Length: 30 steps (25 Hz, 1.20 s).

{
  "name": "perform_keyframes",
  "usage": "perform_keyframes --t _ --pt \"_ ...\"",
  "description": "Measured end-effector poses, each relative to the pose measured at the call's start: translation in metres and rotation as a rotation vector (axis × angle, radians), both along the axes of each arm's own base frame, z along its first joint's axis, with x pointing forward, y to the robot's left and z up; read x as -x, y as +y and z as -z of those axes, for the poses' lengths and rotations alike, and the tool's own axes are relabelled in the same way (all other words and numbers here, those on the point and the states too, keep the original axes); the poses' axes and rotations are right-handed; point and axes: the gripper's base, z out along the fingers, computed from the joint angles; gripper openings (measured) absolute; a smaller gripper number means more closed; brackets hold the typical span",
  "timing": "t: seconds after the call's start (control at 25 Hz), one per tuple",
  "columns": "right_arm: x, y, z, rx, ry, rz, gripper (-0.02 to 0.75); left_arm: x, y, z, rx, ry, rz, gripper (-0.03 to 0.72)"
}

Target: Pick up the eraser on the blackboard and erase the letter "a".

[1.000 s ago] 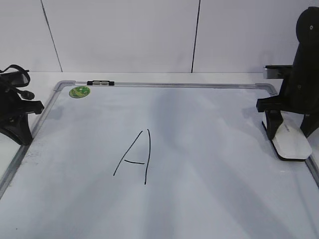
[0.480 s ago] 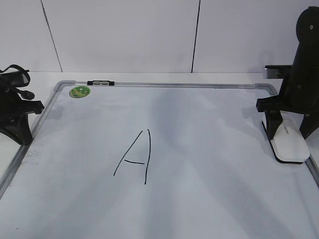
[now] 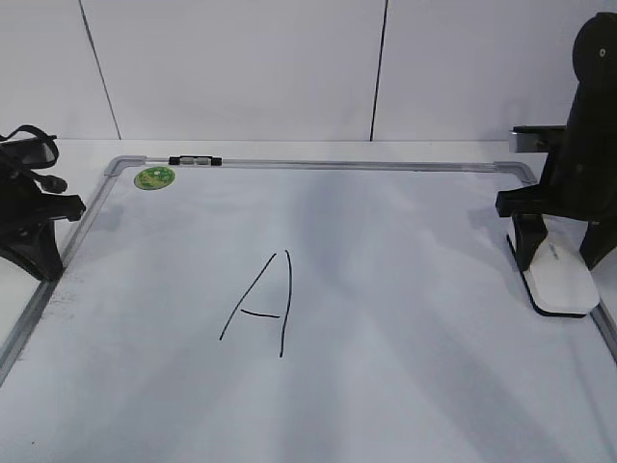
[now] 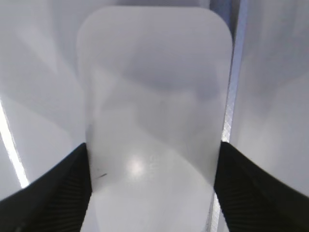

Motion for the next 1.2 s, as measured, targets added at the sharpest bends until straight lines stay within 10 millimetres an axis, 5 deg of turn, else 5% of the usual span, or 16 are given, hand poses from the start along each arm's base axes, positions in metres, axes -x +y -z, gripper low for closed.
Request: perform_keyframes --t 0.6,1.2 --pt "0.000 0.000 0.000 0.001 0.000 -0.005 0.599 0.000 0.000 0.000 0.000 -0.002 0.002 0.019" --pt "-0.013 0.001 -0.021 -0.001 -0.071 -0.006 0.601 0.000 0.000 0.000 0.000 -0.005 0.003 0.023"
